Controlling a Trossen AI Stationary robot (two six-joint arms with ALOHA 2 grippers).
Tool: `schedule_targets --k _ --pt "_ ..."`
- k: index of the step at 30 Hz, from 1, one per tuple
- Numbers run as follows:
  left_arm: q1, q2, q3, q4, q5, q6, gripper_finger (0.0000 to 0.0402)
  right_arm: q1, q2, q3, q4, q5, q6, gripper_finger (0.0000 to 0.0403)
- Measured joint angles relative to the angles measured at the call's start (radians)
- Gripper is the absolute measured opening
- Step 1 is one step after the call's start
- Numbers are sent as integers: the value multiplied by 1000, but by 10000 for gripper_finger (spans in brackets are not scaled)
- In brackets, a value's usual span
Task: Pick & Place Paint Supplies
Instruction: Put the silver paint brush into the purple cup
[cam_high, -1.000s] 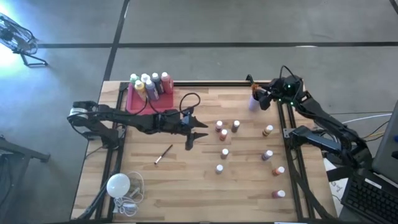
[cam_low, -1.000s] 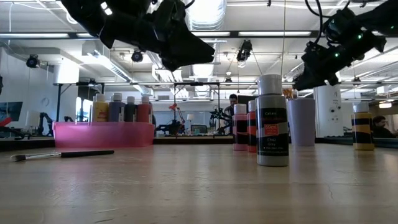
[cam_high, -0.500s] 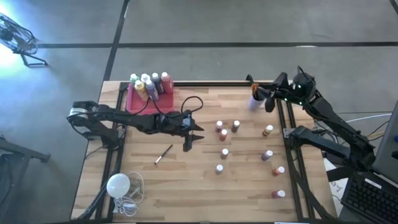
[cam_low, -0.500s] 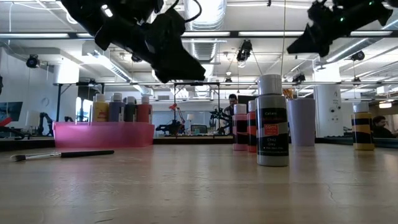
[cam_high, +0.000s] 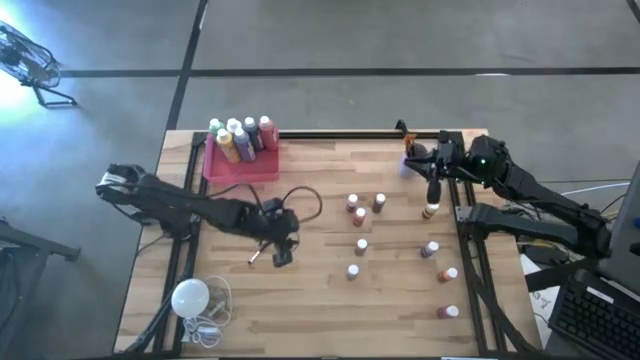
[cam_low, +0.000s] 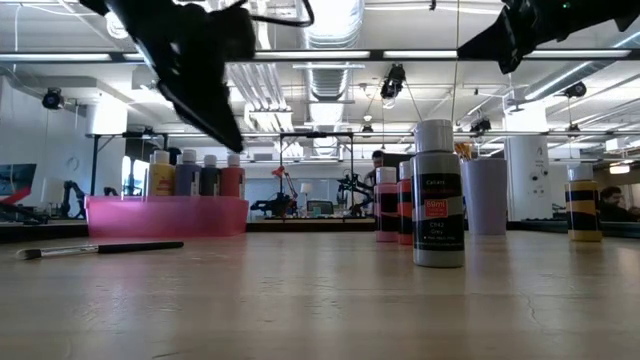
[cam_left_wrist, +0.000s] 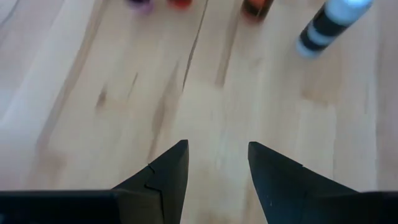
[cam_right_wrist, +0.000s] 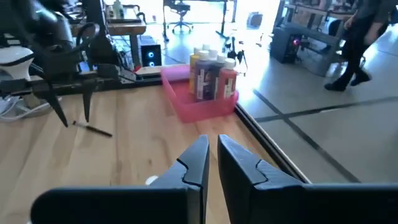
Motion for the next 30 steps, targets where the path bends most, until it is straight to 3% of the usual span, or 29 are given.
schedule_targets --k 4,13,22,30 --pt "-92 -9 27 -135 -72 -228 172 90 59 -4 99 46 -9 27" --pt "-218 -9 24 -343 -76 -577 172 226 251 -6 263 119 -53 27" --pt "-314 -9 17 -460 -47 -745 172 276 436 -8 440 120 -79 28" --pt "-342 -9 -50 -464 -19 -812 172 310 460 12 454 117 -83 29"
